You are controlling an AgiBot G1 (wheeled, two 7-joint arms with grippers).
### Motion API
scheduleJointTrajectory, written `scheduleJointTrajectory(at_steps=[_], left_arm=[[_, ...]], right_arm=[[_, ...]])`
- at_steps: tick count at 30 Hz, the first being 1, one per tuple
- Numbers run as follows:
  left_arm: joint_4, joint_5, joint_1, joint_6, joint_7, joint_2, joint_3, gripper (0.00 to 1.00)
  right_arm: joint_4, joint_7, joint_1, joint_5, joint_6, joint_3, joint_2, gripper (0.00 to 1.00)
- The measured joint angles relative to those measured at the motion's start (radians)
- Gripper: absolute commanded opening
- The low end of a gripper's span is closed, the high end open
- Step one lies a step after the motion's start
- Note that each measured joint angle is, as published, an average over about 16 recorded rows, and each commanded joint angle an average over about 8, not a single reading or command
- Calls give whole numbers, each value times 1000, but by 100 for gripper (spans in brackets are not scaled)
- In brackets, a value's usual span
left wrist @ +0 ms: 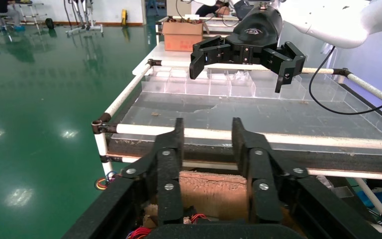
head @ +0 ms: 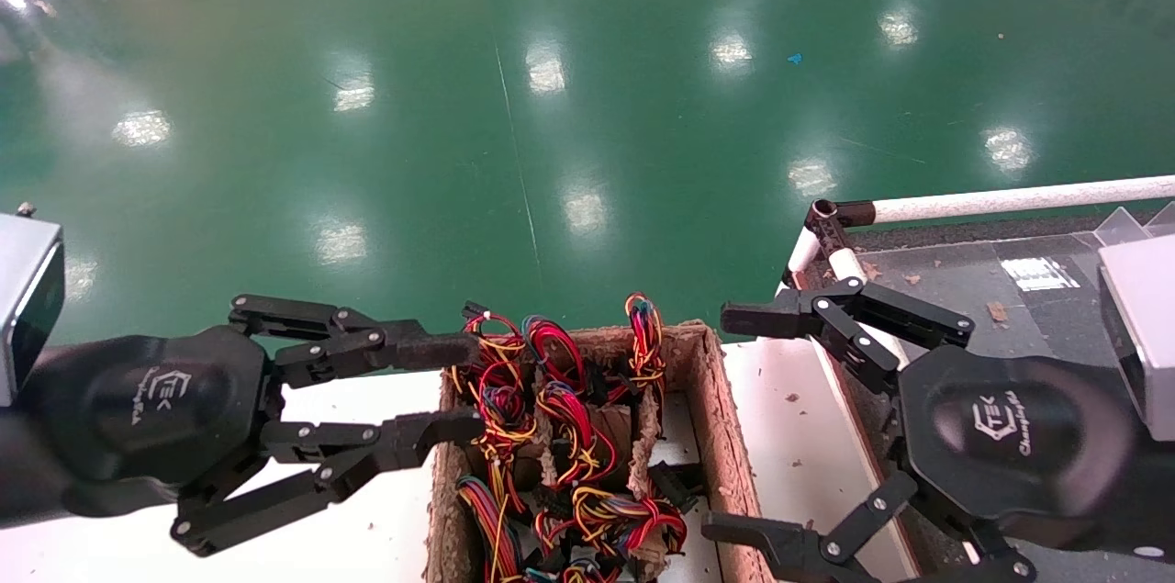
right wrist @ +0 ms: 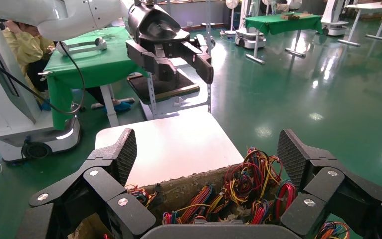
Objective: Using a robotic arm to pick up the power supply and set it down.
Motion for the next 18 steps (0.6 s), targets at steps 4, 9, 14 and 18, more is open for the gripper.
scheduleJointTrajectory(at_steps=[4, 9, 14, 18], left_arm=[[0, 0, 0, 0, 0, 0, 0, 0], [0, 0, 0, 0, 0, 0, 0, 0], [0, 0, 0, 0, 0, 0, 0, 30], [0, 0, 0, 0, 0, 0, 0, 80]], right_arm=[[0, 0, 0, 0, 0, 0, 0, 100], [0, 0, 0, 0, 0, 0, 0, 100], [0, 0, 0, 0, 0, 0, 0, 100], [0, 0, 0, 0, 0, 0, 0, 100]])
